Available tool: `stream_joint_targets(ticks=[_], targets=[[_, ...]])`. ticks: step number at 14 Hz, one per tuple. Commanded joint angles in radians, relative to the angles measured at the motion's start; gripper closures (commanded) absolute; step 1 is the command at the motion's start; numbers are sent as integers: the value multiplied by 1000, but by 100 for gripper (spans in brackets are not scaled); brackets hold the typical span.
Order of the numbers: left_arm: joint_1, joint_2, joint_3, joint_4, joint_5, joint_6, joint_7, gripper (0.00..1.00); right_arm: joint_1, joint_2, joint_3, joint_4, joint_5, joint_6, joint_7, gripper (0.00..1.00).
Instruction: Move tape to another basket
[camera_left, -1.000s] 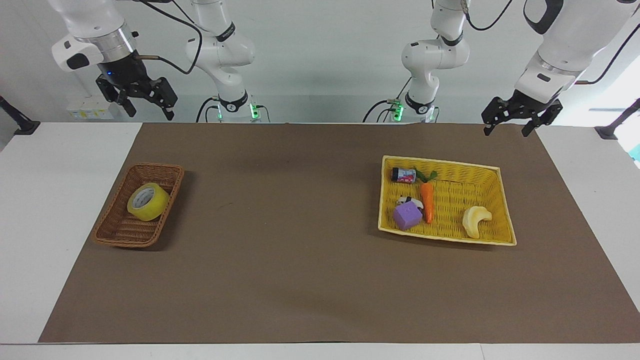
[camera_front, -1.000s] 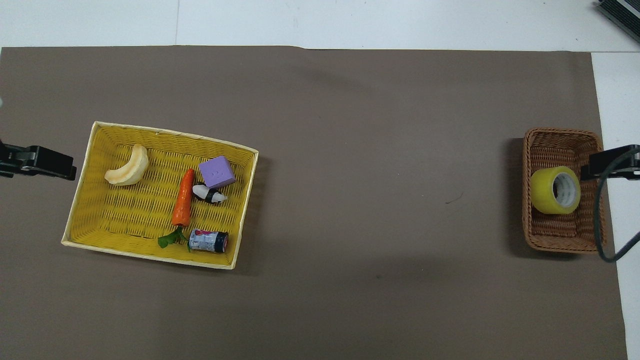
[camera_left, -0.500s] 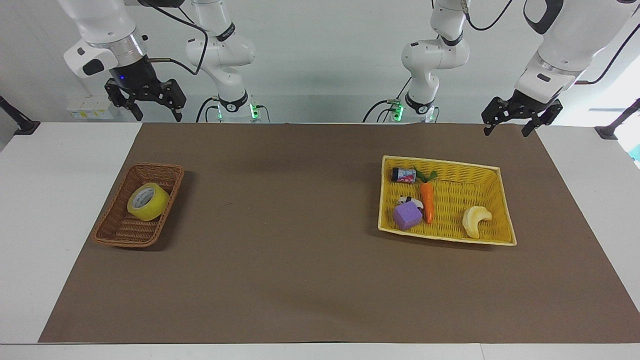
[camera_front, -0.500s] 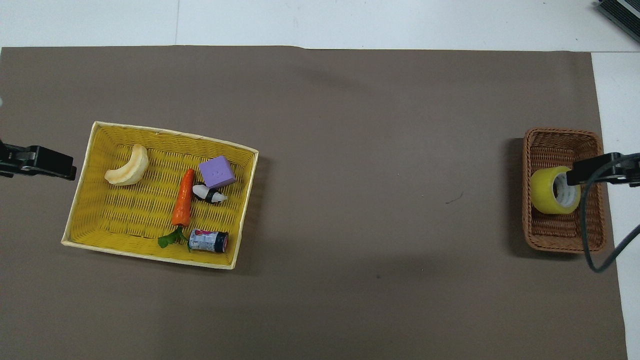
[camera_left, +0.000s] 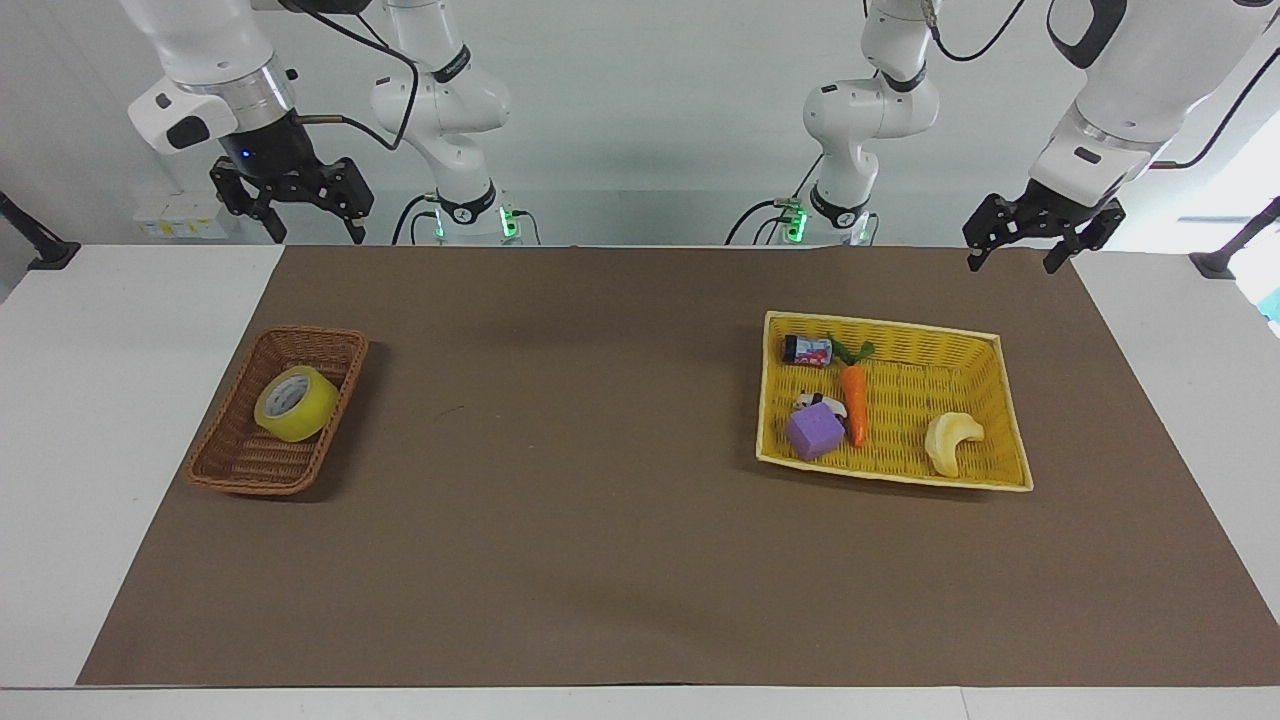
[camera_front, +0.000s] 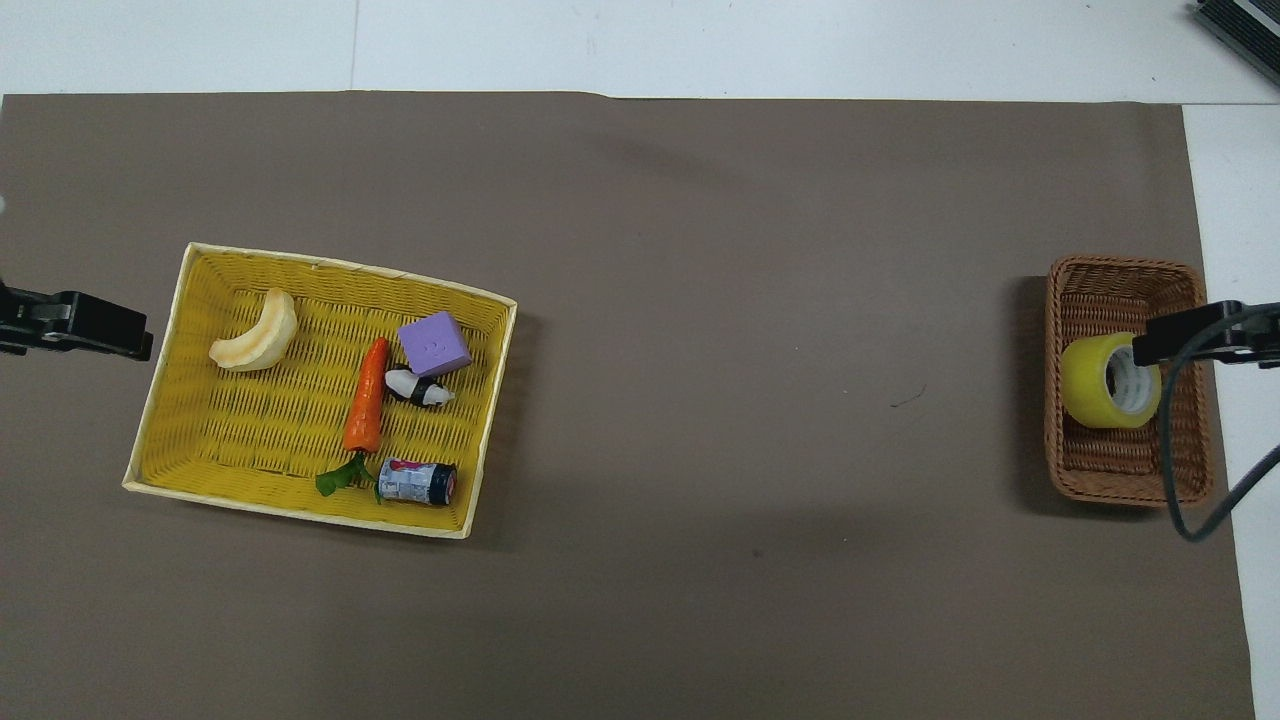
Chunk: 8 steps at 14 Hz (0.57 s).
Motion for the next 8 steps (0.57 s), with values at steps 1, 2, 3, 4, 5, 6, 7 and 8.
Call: stream_joint_targets(ticks=[1, 2, 3, 4, 5, 6, 7, 8], targets=[[10, -6, -6, 3, 17, 4, 9, 0, -8, -24, 3, -31, -14, 22, -23, 0], [10, -6, -6, 3, 17, 4, 9, 0, -10, -24, 3, -30, -14, 16, -23, 0], [10, -6, -6, 3, 17, 4, 9, 0, -13, -24, 3, -28, -14, 13, -23, 0], [10, -7, -6, 2, 17, 4, 9, 0, -13, -24, 3, -28, -14, 13, -23, 0], [10, -6, -6, 3, 17, 4, 9, 0, -13, -24, 3, -28, -15, 13, -23, 0], [10, -6, -6, 3, 17, 4, 9, 0, -13, -24, 3, -28, -18, 13, -23, 0], [10, -6, -6, 2, 17, 4, 9, 0, -13, -24, 3, -30, -20, 11, -23, 0], [10, -6, -6, 3, 17, 4, 9, 0, -12, -26, 3, -33, -20, 8, -23, 0]])
